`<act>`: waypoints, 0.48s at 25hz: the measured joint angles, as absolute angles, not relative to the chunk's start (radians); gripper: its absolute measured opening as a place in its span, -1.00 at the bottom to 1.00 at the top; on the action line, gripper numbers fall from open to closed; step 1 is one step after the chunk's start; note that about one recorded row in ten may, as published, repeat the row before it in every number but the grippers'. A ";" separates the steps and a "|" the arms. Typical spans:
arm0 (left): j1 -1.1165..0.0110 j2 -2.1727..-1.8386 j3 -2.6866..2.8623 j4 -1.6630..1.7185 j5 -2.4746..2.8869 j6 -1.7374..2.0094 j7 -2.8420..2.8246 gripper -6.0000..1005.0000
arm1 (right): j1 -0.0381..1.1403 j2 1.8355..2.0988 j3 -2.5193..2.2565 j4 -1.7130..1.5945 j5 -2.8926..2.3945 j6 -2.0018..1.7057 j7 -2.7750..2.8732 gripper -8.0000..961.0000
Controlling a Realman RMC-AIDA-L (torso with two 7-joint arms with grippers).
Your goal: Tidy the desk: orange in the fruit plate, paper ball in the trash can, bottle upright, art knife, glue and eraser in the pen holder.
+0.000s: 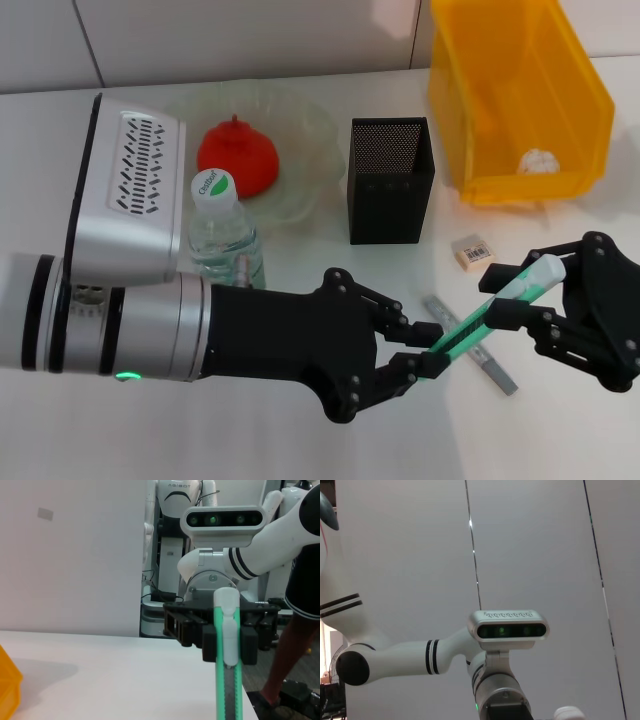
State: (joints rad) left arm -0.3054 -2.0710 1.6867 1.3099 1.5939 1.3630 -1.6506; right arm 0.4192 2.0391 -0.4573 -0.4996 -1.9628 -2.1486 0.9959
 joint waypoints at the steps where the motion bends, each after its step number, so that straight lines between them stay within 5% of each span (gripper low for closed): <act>1: -0.306 -2.071 1.686 1.306 1.595 1.364 -1.651 -0.49 | 0.419 2.039 -0.457 -0.500 -1.962 -2.152 0.989 -0.58; 6: -0.309 -2.071 1.687 1.292 1.595 1.372 -1.643 -0.48 | 0.417 2.039 -0.457 -0.500 -1.957 -2.155 0.982 -0.60; 12: -0.312 -2.071 1.685 1.286 1.595 1.380 -1.636 -0.10 | 0.407 2.037 -0.435 -0.500 -1.950 -2.155 0.981 -0.59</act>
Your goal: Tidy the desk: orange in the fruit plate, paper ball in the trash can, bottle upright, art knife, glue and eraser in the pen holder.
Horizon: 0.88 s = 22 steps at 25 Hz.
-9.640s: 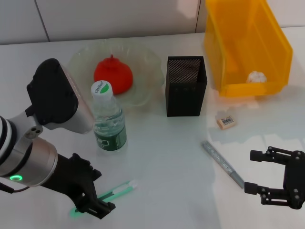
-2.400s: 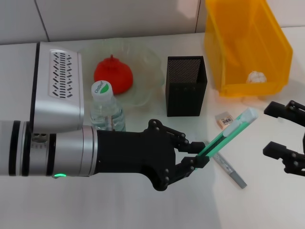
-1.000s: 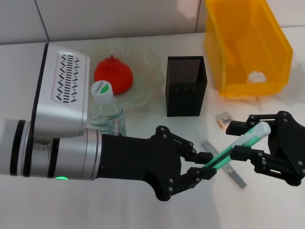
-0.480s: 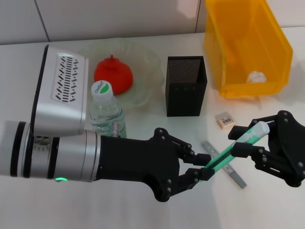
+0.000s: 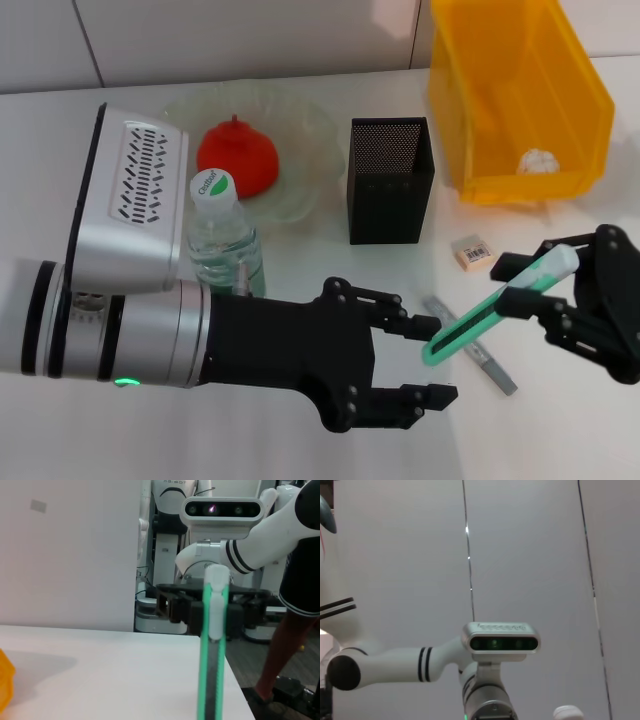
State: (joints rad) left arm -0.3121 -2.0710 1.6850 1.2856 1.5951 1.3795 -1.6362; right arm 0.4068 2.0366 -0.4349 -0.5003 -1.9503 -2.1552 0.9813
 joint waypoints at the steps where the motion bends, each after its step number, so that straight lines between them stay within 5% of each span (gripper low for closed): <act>1: -0.312 -2.071 1.680 1.278 1.590 1.380 -1.625 -0.04 | 0.403 2.035 -0.422 -0.501 -1.949 -2.155 0.981 -0.59; 6: -0.307 -2.069 1.665 1.145 1.438 1.403 -1.410 0.16 | 0.374 2.033 -0.224 -0.515 -1.948 -2.135 0.959 -0.58; 12: -0.320 -2.074 1.651 0.795 1.176 1.511 -0.891 0.40 | 0.432 2.075 -0.004 -0.430 -1.941 -2.036 0.711 -0.57; 17: -0.331 -2.074 1.650 0.597 1.030 1.604 -0.717 0.59 | 0.501 2.079 -0.006 -0.284 -1.911 -1.886 0.531 -0.55; 22: -0.337 -2.073 1.644 0.543 1.007 1.632 -0.696 0.57 | 0.548 2.080 -0.007 -0.199 -1.900 -1.778 0.414 -0.54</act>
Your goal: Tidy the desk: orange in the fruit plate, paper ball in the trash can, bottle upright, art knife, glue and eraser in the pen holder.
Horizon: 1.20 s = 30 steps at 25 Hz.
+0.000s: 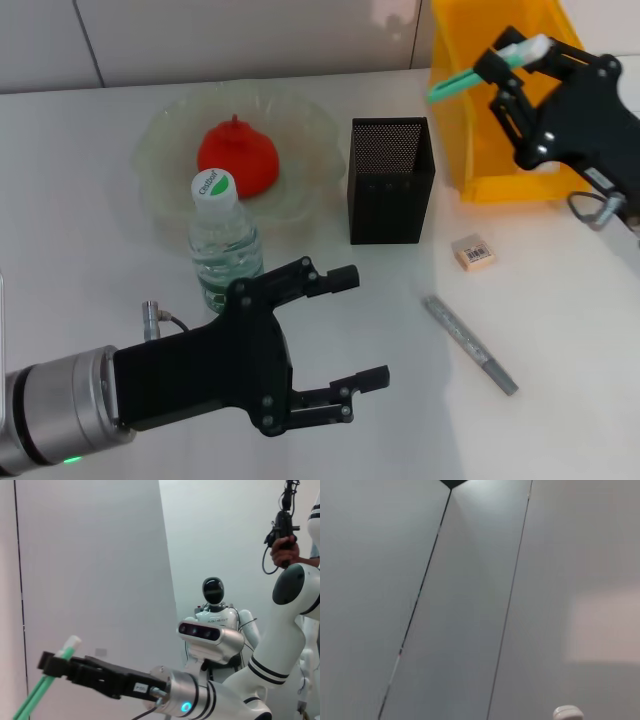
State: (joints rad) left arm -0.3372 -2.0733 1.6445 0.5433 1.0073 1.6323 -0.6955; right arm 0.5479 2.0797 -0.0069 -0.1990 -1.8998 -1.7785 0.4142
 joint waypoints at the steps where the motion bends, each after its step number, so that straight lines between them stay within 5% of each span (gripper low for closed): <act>1: -0.338 -2.073 1.644 0.526 1.003 1.637 -0.689 0.56 | 0.559 2.080 -0.010 -0.187 -1.898 -1.753 0.402 -0.54; 30: -0.345 -2.074 1.649 0.482 0.985 1.660 -0.710 0.56 | 0.621 2.082 -0.106 -0.080 -1.906 -1.388 0.414 -0.47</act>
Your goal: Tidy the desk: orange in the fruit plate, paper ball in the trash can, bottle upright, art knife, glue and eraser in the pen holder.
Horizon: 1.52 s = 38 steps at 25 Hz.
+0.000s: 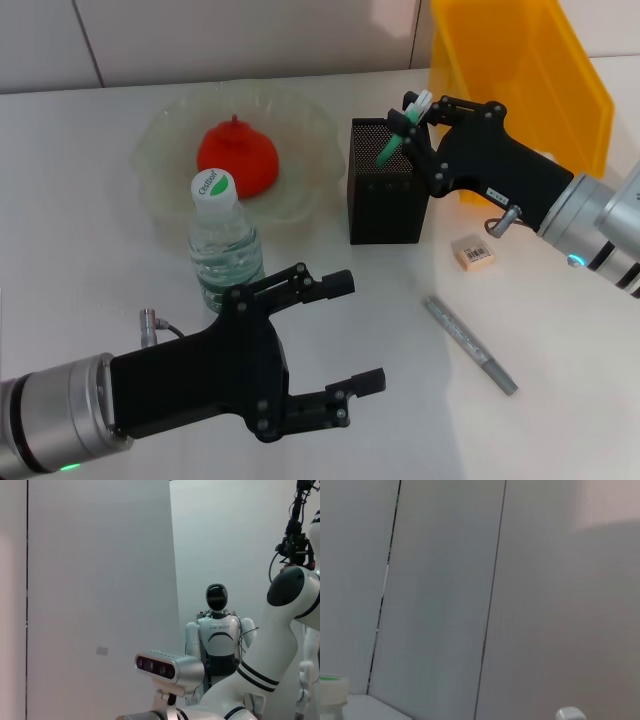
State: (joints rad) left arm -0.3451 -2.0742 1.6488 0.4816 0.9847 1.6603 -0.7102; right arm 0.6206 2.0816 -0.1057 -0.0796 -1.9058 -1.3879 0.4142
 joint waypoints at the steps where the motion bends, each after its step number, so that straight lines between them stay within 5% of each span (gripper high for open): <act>1: -0.345 -2.074 1.649 0.482 0.985 1.661 -0.710 0.56 | 0.620 2.082 -0.105 -0.080 -1.904 -1.381 0.414 -0.47; 6: -0.345 -2.074 1.651 0.482 0.985 1.663 -0.710 0.56 | 0.622 2.083 -0.096 -0.080 -1.899 -1.354 0.418 -0.46; 11: -0.345 -2.074 1.652 0.482 0.985 1.668 -0.710 0.56 | 0.612 2.083 -0.073 -0.081 -1.880 -1.414 0.428 0.02; 19: -0.348 -2.074 1.652 0.481 0.988 1.670 -0.710 0.56 | 0.596 2.078 -0.082 -0.371 -1.823 -1.626 0.869 0.43; 31: -0.352 -2.075 1.643 0.430 0.985 1.662 -0.701 0.56 | 0.474 2.071 -0.702 -1.382 -2.079 -1.689 1.976 0.62; 38: -0.355 -2.075 1.643 0.420 0.985 1.652 -0.702 0.56 | 0.562 2.050 -0.819 -1.596 -2.423 -1.915 2.190 0.62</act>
